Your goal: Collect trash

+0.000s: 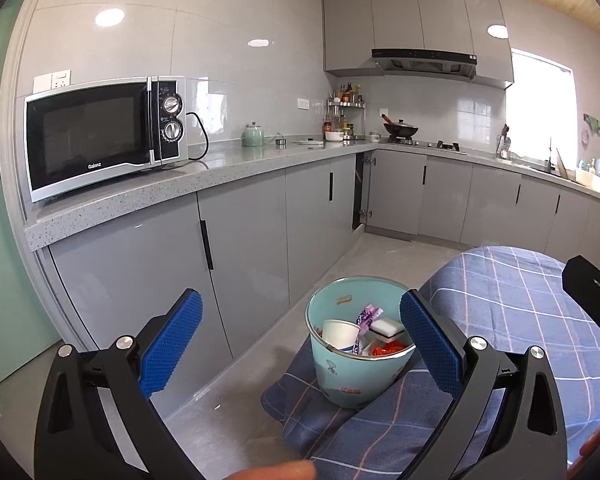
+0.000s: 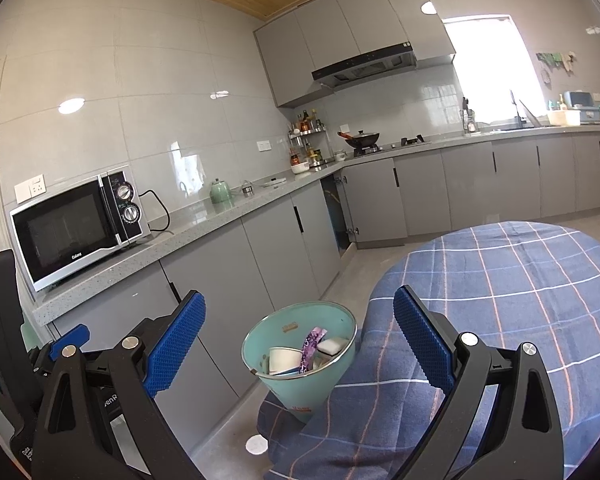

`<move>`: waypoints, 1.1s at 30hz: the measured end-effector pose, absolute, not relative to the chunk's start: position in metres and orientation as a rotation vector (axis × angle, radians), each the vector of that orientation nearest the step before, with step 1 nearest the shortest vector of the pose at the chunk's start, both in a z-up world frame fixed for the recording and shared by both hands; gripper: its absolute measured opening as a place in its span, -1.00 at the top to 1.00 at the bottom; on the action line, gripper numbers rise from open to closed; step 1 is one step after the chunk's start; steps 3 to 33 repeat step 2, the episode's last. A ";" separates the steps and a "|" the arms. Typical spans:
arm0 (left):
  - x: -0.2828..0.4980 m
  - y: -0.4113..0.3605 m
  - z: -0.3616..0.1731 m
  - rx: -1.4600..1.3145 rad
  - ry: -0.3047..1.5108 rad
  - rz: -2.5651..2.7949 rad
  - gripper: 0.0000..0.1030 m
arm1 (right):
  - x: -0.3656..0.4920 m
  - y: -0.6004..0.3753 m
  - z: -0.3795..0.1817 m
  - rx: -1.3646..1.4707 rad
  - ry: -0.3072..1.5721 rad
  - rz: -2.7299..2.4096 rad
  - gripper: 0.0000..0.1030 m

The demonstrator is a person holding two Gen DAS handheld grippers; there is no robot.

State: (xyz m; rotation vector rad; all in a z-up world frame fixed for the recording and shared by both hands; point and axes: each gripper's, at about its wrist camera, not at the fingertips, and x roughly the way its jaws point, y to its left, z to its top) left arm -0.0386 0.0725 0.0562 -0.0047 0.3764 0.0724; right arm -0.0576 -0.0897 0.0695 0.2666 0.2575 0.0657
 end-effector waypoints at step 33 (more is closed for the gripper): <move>-0.038 0.073 0.055 -0.009 0.382 0.068 -0.89 | -0.056 -0.091 0.068 0.272 0.266 0.061 -0.82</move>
